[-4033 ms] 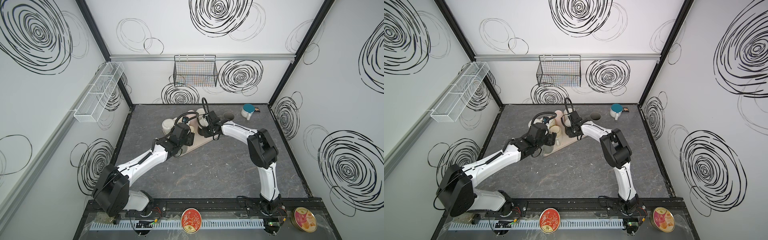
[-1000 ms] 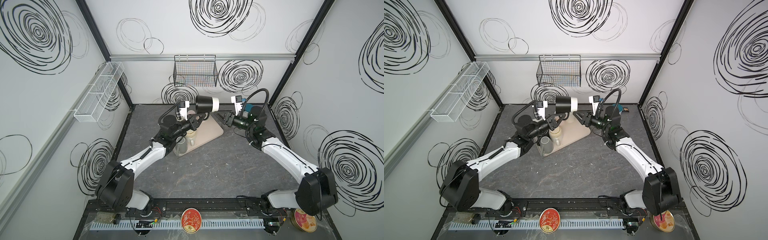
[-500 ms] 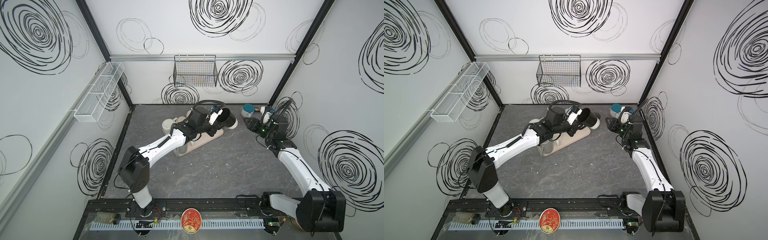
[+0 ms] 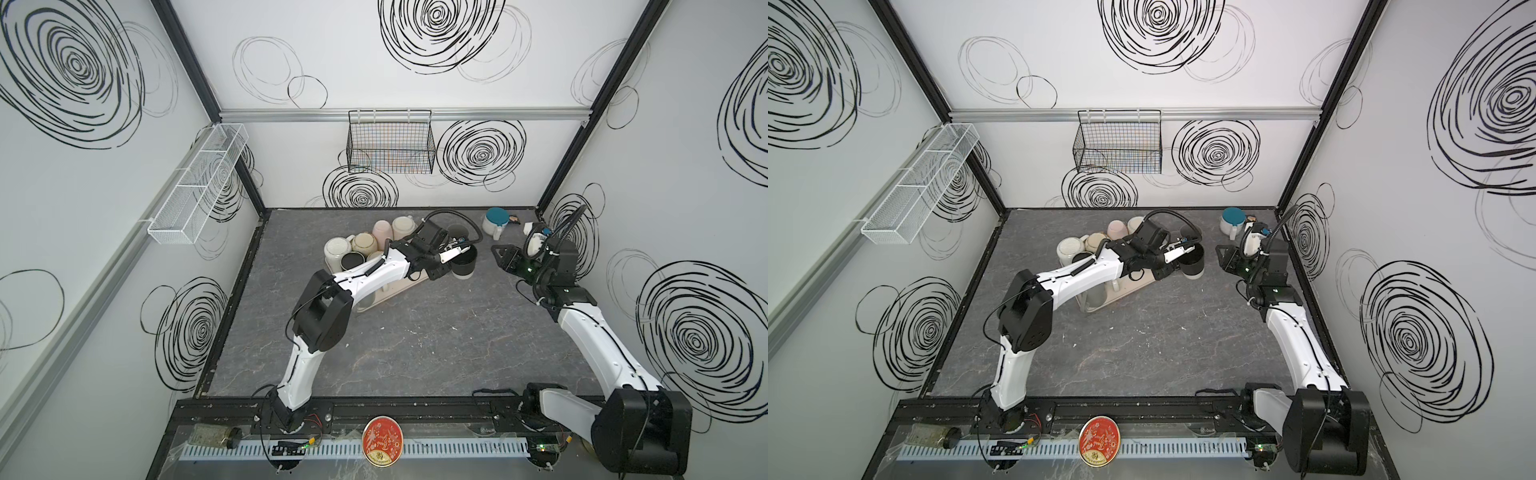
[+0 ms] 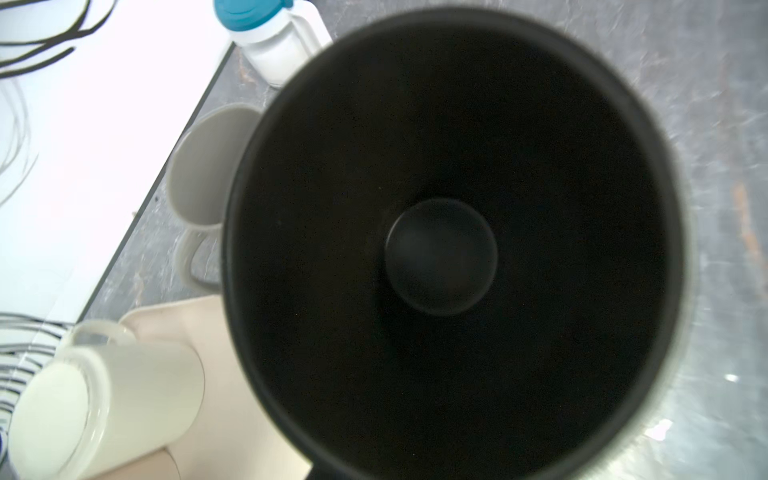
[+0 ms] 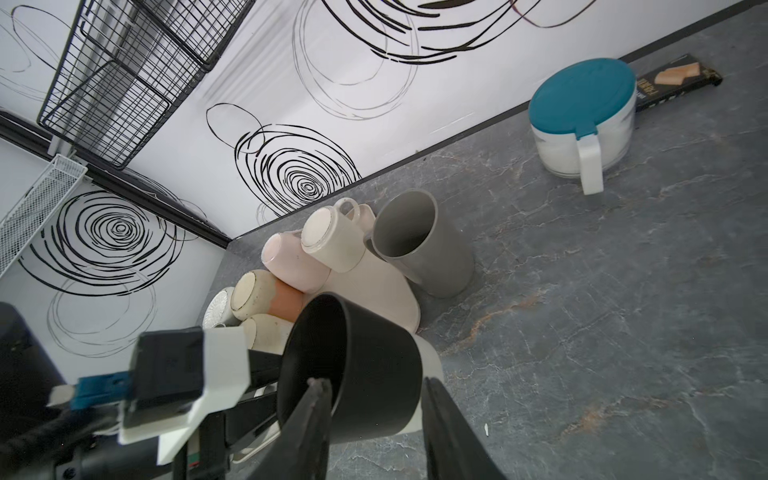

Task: Turn the mug right side up
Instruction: 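Lower the black mug upright onto the table beside the grey mug with the left gripper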

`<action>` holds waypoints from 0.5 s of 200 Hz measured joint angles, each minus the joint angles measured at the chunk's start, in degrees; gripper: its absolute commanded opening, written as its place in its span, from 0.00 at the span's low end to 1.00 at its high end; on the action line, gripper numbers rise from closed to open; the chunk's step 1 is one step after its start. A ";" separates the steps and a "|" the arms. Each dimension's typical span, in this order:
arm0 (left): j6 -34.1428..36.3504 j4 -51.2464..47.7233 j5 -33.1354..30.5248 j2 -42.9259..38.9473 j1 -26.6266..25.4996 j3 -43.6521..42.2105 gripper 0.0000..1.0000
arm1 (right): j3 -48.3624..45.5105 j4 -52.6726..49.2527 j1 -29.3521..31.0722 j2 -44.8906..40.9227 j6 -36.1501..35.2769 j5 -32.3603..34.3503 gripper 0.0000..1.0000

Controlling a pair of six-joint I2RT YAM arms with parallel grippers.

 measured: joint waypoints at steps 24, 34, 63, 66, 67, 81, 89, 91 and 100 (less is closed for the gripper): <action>2.21 -0.46 -1.84 4.31 -0.52 4.28 0.00 | -0.24 0.02 -0.33 0.70 -0.24 -0.07 0.40; 2.93 -0.35 -2.56 5.53 -0.70 5.16 0.00 | -0.50 0.07 -0.57 1.11 -0.26 -0.13 0.40; 4.70 -0.17 -3.85 7.21 -0.79 5.29 0.00 | -1.25 0.04 -1.03 2.43 -0.24 -0.52 0.40; 4.90 -0.17 -4.00 7.41 -0.79 5.33 0.00 | -1.27 0.04 -1.05 2.58 -0.24 -0.52 0.40; 4.94 -0.15 -4.04 7.45 -0.79 5.35 0.00 | -1.29 0.04 -1.05 2.60 -0.24 -0.55 0.40; 5.73 -0.15 -4.74 8.31 -0.79 5.79 0.00 | -1.29 0.07 -1.05 3.23 -0.24 -0.72 0.40; 6.10 -0.07 -5.14 8.83 -0.79 6.01 0.00 | -1.29 0.07 -1.05 3.50 -0.24 -0.87 0.40; 6.27 -0.07 -5.18 8.96 -0.79 6.05 0.00 | -1.29 0.09 -1.05 3.56 -0.24 -0.92 0.40; 6.71 -0.20 -5.66 9.55 -0.79 6.40 0.00 | -1.29 0.11 -1.05 3.89 -0.24 -1.22 0.40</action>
